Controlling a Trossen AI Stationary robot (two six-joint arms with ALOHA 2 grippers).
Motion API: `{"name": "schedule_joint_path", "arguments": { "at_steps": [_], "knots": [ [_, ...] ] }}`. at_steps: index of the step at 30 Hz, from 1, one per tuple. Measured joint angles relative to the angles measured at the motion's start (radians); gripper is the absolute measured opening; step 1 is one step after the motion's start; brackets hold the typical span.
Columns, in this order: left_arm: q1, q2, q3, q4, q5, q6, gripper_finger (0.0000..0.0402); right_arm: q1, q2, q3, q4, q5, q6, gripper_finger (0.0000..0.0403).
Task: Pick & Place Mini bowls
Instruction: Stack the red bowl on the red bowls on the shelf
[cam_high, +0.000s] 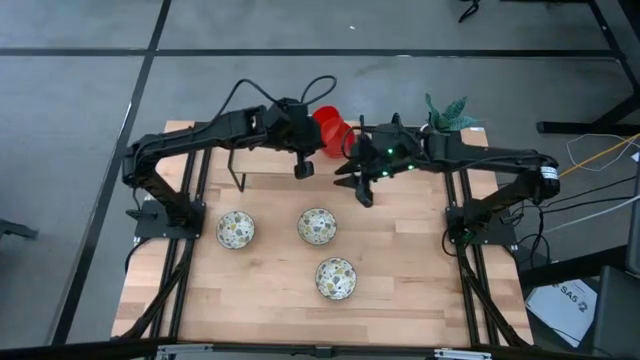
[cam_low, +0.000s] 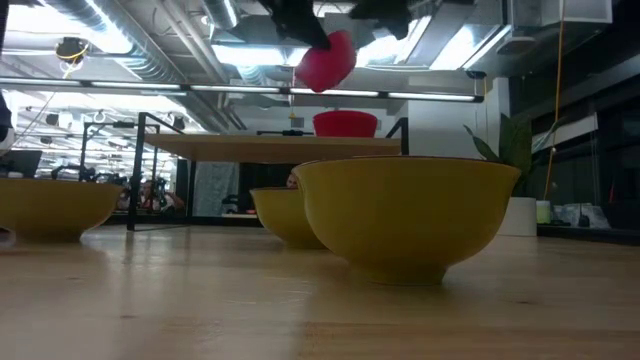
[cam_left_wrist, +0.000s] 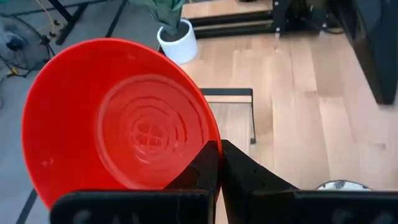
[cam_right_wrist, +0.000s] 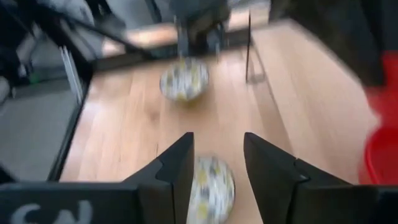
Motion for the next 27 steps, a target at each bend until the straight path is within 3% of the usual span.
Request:
{"name": "schedule_joint_path", "arguments": {
  "at_steps": [4,8,14,21,27],
  "knots": [
    [0.0,0.04,0.043,-0.023,0.002,0.002,0.0003,0.009,0.001,0.087,-0.247,-0.002,0.002,0.014],
    [-0.002,0.082,0.051,-0.034,0.002,0.001,0.0003,0.038,-0.001,0.109,-0.384,-0.002,0.01,0.014],
    [-0.003,0.143,0.051,-0.035,-0.014,0.015,0.0003,0.085,-0.001,0.11,-0.469,0.001,0.025,0.014],
    [0.005,0.163,0.056,-0.03,-0.023,-0.006,0.0003,0.124,-0.001,0.11,-0.52,0.119,0.075,0.014],
    [0.011,0.162,0.144,-0.05,-0.034,0.023,0.0003,0.128,-0.001,0.11,-0.52,0.14,0.077,0.014]
  ]
}}
